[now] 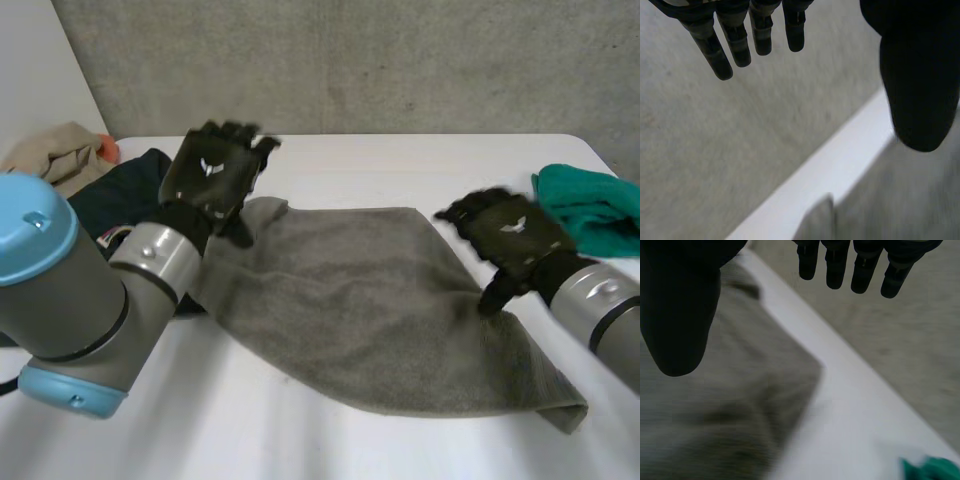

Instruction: Fold the laundry.

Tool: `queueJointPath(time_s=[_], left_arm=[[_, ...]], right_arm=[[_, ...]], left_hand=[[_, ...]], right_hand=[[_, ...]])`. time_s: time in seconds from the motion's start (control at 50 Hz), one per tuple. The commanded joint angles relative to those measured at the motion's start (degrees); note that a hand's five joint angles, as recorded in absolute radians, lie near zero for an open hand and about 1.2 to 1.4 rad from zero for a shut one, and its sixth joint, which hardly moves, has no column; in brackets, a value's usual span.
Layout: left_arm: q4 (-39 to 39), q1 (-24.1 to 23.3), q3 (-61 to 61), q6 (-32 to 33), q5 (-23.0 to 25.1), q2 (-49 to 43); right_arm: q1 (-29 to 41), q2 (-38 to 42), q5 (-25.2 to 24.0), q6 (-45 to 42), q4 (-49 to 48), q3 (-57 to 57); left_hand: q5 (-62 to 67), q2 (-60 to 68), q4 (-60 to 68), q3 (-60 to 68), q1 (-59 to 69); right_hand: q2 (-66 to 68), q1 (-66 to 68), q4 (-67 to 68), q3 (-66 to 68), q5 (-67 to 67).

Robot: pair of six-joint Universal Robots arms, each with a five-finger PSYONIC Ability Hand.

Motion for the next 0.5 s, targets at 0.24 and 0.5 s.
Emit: queueJointPath(time_s=[0.24, 0.5], left_arm=[[0.3, 8.1, 1.6, 19.4, -1.9, -17.3], [1.2, 3.2, 7.7, 18.4, -1.1, -19.6]], right_arm=[[8.3, 11.8, 9.1, -8.8, -8.4, 3.2], [4.5, 7.8, 11.5, -8.5, -9.2, 2.7]], left_hand=[[15.6, 15.4, 15.5, 15.2, 15.2], [67.2, 67.0, 67.2, 66.8, 66.8]], right_hand=[[-2.0, -3.0, -2.0, -2.3, -2.4], [-1.2, -2.2, -1.2, -1.5, -1.7]])
